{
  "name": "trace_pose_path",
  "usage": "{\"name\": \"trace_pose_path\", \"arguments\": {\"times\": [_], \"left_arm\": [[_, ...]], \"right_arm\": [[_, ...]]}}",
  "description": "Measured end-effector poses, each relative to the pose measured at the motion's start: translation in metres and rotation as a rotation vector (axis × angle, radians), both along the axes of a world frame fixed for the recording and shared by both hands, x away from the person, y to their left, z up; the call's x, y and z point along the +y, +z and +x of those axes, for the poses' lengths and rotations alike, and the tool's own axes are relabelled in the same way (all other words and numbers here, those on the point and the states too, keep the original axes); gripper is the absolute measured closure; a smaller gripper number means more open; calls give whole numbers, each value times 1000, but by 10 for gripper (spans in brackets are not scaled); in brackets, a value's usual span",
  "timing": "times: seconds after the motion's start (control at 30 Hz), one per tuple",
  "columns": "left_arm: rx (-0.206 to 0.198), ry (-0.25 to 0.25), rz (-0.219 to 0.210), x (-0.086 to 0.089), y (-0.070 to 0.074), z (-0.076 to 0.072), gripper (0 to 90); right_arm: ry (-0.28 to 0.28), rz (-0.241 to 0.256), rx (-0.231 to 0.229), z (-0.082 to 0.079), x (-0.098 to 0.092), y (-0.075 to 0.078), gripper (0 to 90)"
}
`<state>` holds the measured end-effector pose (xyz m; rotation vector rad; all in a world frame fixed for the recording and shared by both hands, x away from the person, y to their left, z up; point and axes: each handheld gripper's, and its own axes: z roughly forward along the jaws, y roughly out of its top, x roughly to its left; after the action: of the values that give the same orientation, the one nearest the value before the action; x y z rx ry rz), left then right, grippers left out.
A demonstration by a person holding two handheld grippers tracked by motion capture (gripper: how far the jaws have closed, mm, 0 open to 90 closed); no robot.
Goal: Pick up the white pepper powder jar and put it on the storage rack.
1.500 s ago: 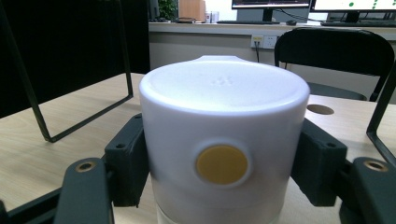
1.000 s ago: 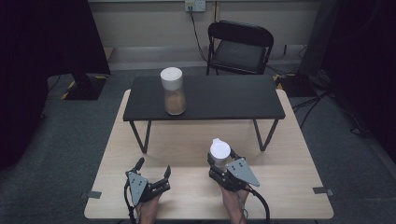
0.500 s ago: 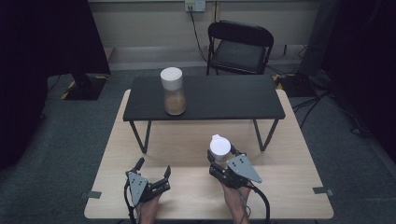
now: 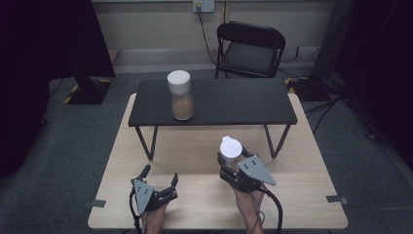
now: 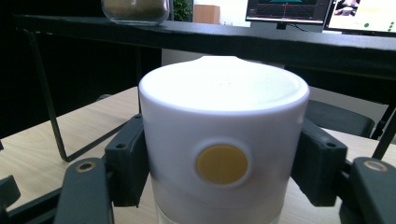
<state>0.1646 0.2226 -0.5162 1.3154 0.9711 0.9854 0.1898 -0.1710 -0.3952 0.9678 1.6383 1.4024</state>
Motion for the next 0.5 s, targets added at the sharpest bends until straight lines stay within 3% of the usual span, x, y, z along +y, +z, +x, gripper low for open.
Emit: {"name": "trace_pose_path", "arguments": {"times": [0.5], "left_arm": [[0,0,-1,0,0,0,19]], "right_arm": [[17,2,-20,4,-4,21,301]]}}
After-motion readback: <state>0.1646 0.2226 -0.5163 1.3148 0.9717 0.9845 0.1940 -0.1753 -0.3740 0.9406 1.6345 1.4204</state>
